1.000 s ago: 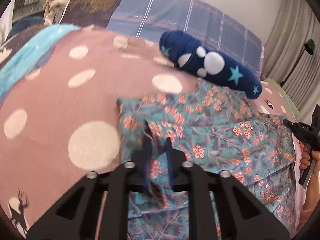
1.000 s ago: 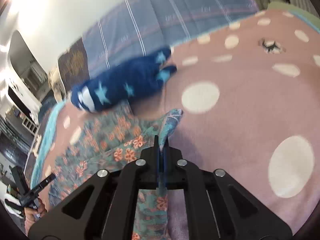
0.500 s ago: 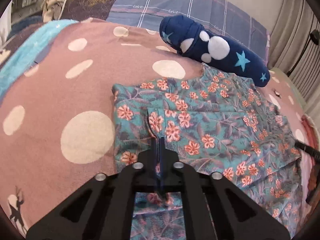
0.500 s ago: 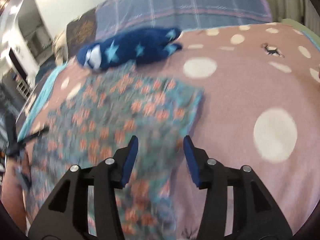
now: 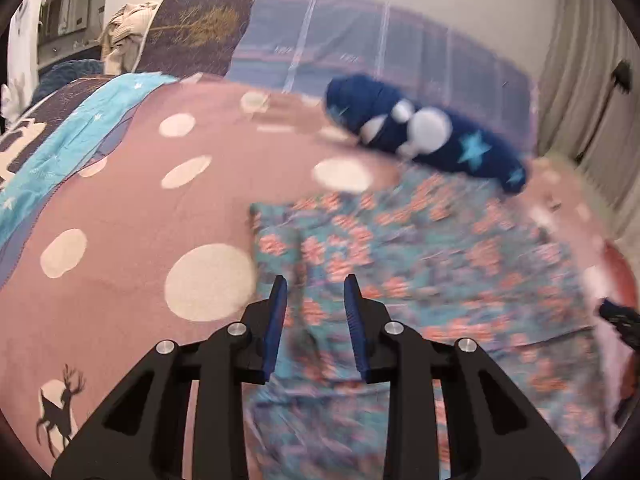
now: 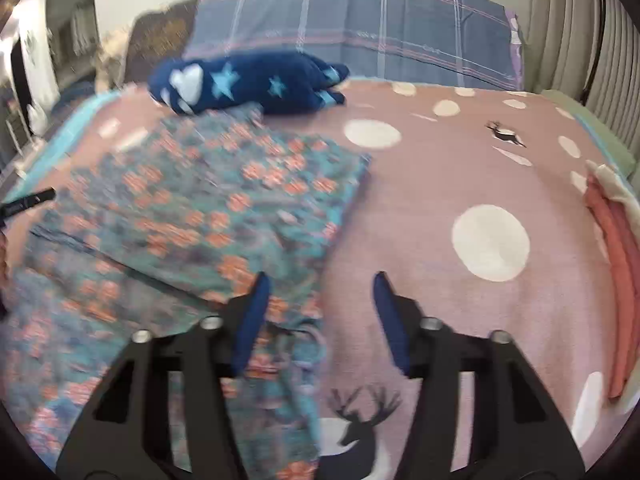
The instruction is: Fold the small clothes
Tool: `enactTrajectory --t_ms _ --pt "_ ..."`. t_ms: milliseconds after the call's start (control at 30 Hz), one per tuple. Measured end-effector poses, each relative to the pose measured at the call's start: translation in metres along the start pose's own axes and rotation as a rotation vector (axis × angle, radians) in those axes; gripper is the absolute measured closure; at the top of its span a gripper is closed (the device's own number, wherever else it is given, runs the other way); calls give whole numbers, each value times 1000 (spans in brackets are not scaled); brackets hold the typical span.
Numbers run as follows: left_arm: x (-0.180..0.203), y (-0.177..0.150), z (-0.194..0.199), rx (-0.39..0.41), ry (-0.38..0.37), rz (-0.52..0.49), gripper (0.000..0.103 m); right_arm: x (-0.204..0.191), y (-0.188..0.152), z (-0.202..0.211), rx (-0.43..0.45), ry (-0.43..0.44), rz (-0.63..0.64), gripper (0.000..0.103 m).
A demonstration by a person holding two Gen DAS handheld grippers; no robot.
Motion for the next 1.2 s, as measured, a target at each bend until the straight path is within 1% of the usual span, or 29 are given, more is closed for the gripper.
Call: enactTrajectory --t_ms 33,67,100,133,167,200,233,267,333,367,433,467,500,533,600,667,700,900,1000,1033,1133,1200 --pt "3 -1 5 12 -34 5 71 -2 2 3 3 44 -15 79" --pt "6 -4 4 5 -63 10 65 -4 1 0 -15 72 -27 89" --pt "7 -9 0 -14 -81 13 61 -5 -1 -6 -52 67 -34 90" --pt "9 -17 -12 -65 -67 7 61 -5 -6 -17 -98 38 -36 90" --pt "9 -27 -26 -126 -25 -3 61 -4 -15 -32 -140 -6 -30 90" --pt "10 -34 -32 -136 -13 -12 61 -5 -18 -36 -131 -15 -25 89" --pt "10 -33 -28 -121 -15 -15 61 -7 -20 -36 -114 -25 -12 88" --pt "10 -30 -24 -114 -12 -11 61 -10 -20 -33 -103 -39 3 86" --pt "9 -28 -14 -110 1 16 61 -11 -20 -29 -104 -53 3 85" --pt "9 -29 -5 -99 -6 24 61 -9 -21 -27 -109 -46 -17 85" --pt "8 -32 15 -42 -25 34 57 -1 -21 -18 -121 -13 -90 85" --pt "6 -39 25 -24 -29 38 48 4 -23 -10 -124 4 -129 85" --pt "4 -46 32 -20 -28 38 46 8 -25 -6 -127 13 -155 85" --pt "2 -56 38 -31 -26 34 46 13 -29 -1 -131 27 -182 85" --pt "-2 -72 43 -75 -24 35 45 22 -40 6 -157 76 -227 85" --pt "-6 -89 49 -123 -57 45 45 28 -52 12 -183 86 -243 85" --pt "-7 -97 56 -126 -75 49 45 29 -56 16 -183 86 -244 85" --pt "0 -125 83 -131 -132 11 45 35 -75 36 -181 92 -249 85" --pt "10 -140 94 -134 -227 26 45 35 -86 47 -181 103 -251 85" --pt "14 -144 97 -132 -244 21 45 34 -90 50 -182 108 -254 85" --pt "27 -158 109 -132 -268 -25 45 33 -104 60 -191 135 -271 85" --pt "33 -167 119 -132 -287 -38 45 34 -116 71 -194 151 -277 85"
Point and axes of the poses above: each gripper's, at about its wrist camera, not at the fingertips, and z roughly against the way its jaws point, x to its right, y to its top, the point moved 3 cm from there along -z, roughly the way its jaws point, and after that the axes turned 10 degrees about -z, right-handed, at the moved point
